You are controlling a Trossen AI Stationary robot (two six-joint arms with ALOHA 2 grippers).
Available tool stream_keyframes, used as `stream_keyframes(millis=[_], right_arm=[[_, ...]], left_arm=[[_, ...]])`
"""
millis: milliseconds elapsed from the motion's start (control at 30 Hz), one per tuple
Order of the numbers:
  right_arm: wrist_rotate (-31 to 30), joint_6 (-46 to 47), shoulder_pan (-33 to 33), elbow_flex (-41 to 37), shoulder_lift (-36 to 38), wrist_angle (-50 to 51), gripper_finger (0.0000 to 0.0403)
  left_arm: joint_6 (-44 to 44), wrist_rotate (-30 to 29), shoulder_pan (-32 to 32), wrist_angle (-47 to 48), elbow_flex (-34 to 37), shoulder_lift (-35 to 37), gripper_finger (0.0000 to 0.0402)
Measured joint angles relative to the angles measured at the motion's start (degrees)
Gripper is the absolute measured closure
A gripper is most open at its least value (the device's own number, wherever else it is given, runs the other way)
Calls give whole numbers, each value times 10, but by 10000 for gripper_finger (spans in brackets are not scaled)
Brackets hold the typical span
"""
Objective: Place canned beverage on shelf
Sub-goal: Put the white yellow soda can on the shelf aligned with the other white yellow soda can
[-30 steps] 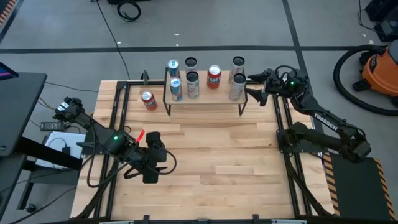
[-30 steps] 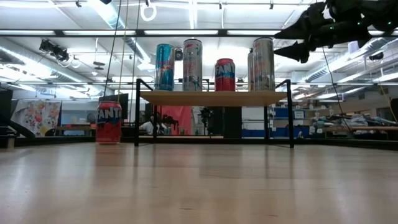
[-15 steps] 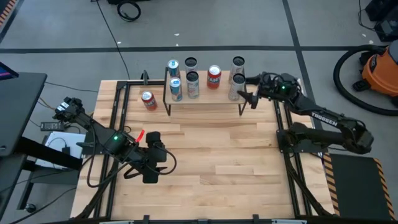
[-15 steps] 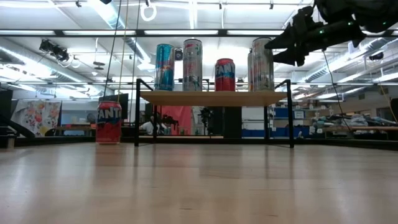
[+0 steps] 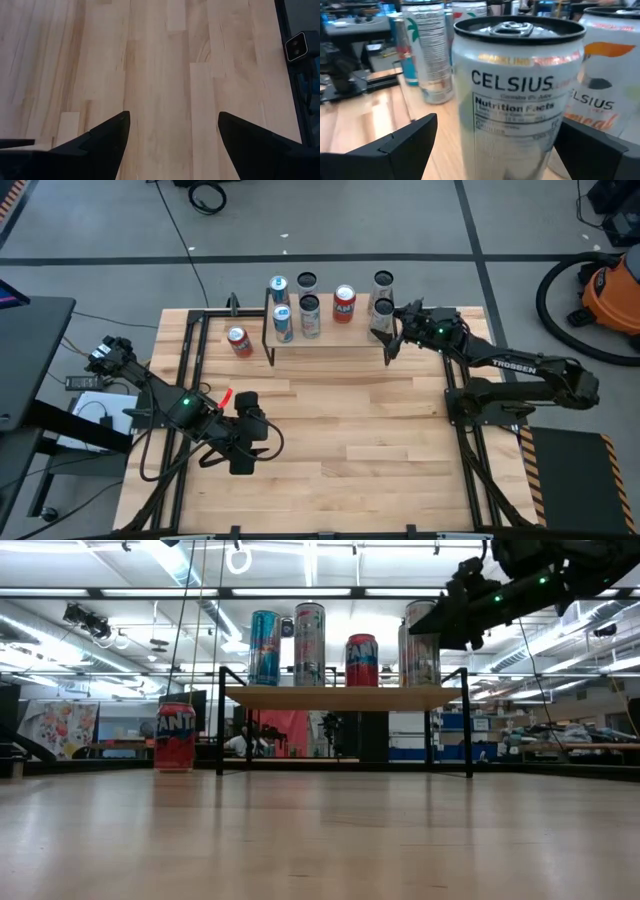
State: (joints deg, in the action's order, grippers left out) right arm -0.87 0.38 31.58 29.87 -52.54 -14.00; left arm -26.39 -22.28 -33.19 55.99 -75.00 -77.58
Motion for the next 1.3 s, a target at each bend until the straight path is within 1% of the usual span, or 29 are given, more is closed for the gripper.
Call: stream_keyframes(millis=[133,267,400,500,600,733,1033,1200,1300], right_arm=[[-86,0,-21,0,-12,-21,23],[-120,-3,-35,0,-22,-38,29],[-124,-6,-41,0,-23,-38,38],[-111,-6,-41,0,-23,-37,55],[-97,-7,-41,0,-23,-29,88],[-93,-17,-36,0,-23,-24,148],[25,-20,16,0,-16,-19,151],[158,-22,70,0,-16,-20,151],[209,-26,95,0,-16,-21,151]], left_arm=[[0,0,0,0,0,0,88],[0,0,0,0,0,0,88],[0,0,0,0,0,0,88],[0,0,0,0,0,0,88],[0,0,0,0,0,0,88],[0,0,0,0,0,0,88],[0,0,0,0,0,0,88],[0,0,0,0,0,0,88],[0,0,0,0,0,0,88]])
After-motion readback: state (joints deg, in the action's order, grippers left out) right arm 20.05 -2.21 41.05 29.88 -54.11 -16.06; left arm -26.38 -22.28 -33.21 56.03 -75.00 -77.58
